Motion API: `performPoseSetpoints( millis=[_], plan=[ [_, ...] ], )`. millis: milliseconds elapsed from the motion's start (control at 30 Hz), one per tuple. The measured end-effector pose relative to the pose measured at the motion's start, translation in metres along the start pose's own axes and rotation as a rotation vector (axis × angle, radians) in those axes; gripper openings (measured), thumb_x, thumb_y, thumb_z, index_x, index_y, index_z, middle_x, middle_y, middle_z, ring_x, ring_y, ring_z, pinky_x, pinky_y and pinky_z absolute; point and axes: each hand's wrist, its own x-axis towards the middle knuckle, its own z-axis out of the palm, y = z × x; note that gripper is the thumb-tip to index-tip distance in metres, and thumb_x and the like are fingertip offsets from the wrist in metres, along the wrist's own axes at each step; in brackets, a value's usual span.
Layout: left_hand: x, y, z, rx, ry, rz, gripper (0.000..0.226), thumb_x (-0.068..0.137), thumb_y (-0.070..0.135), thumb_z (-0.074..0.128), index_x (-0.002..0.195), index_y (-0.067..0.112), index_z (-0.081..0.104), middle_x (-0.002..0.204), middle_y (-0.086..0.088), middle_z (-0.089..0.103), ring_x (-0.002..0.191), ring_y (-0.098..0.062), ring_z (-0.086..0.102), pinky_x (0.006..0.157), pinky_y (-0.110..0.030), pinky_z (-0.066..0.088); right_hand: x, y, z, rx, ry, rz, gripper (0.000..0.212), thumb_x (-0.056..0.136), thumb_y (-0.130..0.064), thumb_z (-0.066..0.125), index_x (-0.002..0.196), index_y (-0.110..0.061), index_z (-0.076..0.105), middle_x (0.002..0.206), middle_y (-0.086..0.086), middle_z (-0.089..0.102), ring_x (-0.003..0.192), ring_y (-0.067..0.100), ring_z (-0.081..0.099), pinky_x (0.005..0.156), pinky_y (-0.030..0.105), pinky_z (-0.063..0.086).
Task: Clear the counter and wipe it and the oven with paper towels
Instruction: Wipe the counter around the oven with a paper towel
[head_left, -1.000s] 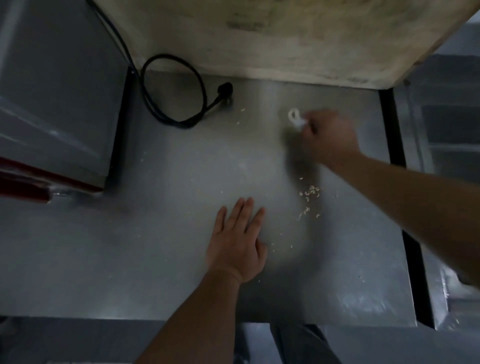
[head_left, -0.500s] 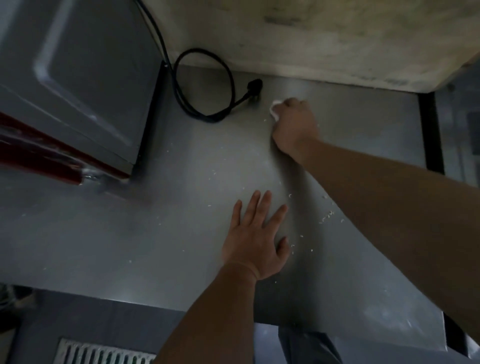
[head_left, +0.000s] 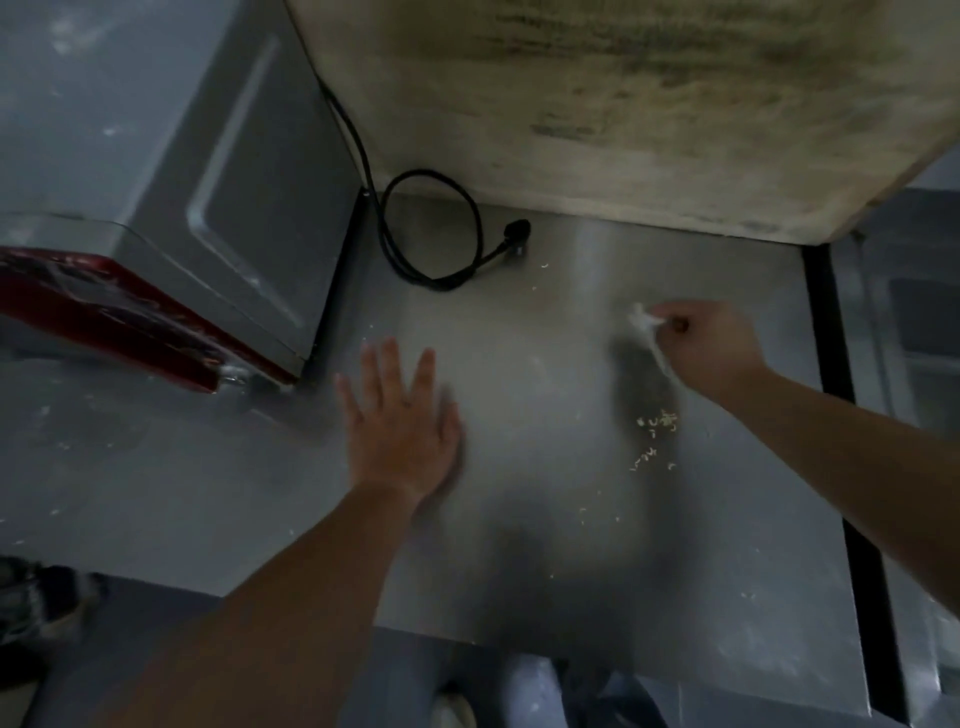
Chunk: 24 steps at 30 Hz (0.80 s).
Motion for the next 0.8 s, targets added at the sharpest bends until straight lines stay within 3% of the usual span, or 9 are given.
performPoseSetpoints(
  millis=[100,233,333,433,567,733,800],
  plan=[
    [0.002,-0.028,0.013,-0.009,-0.093,-0.135,0.075,0.096,0.067,0.018,0.159,0.031,0.003,0.166,-0.013,-0.015,0.15,-0.035,-0.023,0.118,-0.061,-0.01,0.042,-0.006,-0.006,0.215,0.1,0.137,0.03,0.093,-0.043,0.061,0.102,-0.018,0.075,0.093,0.002,0.072,0.093,0.021,0.066,0.087,0.031,0.05],
    [0.0,-0.034,0.039,-0.092,-0.187,-0.191,0.081,0.091,0.072,0.003,0.158,0.03,-0.012,0.167,-0.012,-0.013,0.151,-0.034,-0.018,0.121,-0.06,-0.001,0.094,-0.026,0.007,0.144,0.166,0.162,0.027,0.098,-0.027,0.054,0.112,-0.011,0.071,0.118,0.013,0.069,0.114,0.033,0.06,0.095,0.029,0.044],
    [0.005,-0.036,0.045,-0.084,-0.151,-0.169,0.081,0.091,0.072,0.002,0.158,0.029,-0.012,0.167,-0.011,-0.013,0.152,-0.032,-0.016,0.122,-0.055,-0.003,0.125,-0.053,0.034,0.087,0.17,0.143,0.027,0.097,-0.029,0.054,0.112,-0.013,0.07,0.117,0.015,0.068,0.114,0.034,0.06,0.092,0.029,0.045],
    [0.005,-0.039,0.046,-0.097,-0.113,-0.166,0.078,0.092,0.069,0.005,0.159,0.03,-0.008,0.167,-0.01,-0.01,0.153,-0.031,-0.015,0.123,-0.053,-0.004,0.14,-0.078,0.073,-0.083,0.073,0.117,0.033,0.093,-0.023,0.054,0.122,-0.011,0.064,0.127,0.015,0.063,0.119,0.034,0.057,0.102,0.032,0.044],
    [0.007,-0.041,0.05,-0.113,-0.087,-0.167,0.076,0.093,0.067,0.009,0.16,0.031,0.002,0.168,-0.008,-0.002,0.153,-0.03,-0.009,0.123,-0.051,-0.001,0.126,-0.104,0.108,-0.351,0.023,0.017,0.028,0.089,-0.018,0.054,0.114,-0.01,0.064,0.123,0.016,0.055,0.114,0.036,0.052,0.096,0.035,0.043],
    [0.006,-0.043,0.049,-0.142,-0.079,-0.16,0.073,0.096,0.064,0.018,0.16,0.031,0.005,0.168,-0.008,-0.001,0.154,-0.029,-0.008,0.123,-0.051,-0.001,0.062,-0.092,0.12,-0.212,-0.087,-0.191,0.023,0.082,-0.007,0.056,0.09,-0.02,0.074,0.108,0.006,0.061,0.103,0.025,0.059,0.096,0.034,0.046],
    [0.005,-0.043,0.049,-0.147,-0.081,-0.162,0.073,0.095,0.064,0.014,0.16,0.032,0.006,0.168,-0.007,-0.001,0.154,-0.029,-0.008,0.123,-0.05,-0.002,0.022,-0.085,0.119,-0.17,-0.206,-0.305,0.025,0.08,-0.005,0.058,0.092,-0.021,0.073,0.108,0.004,0.061,0.103,0.024,0.057,0.094,0.032,0.044]
  ],
)
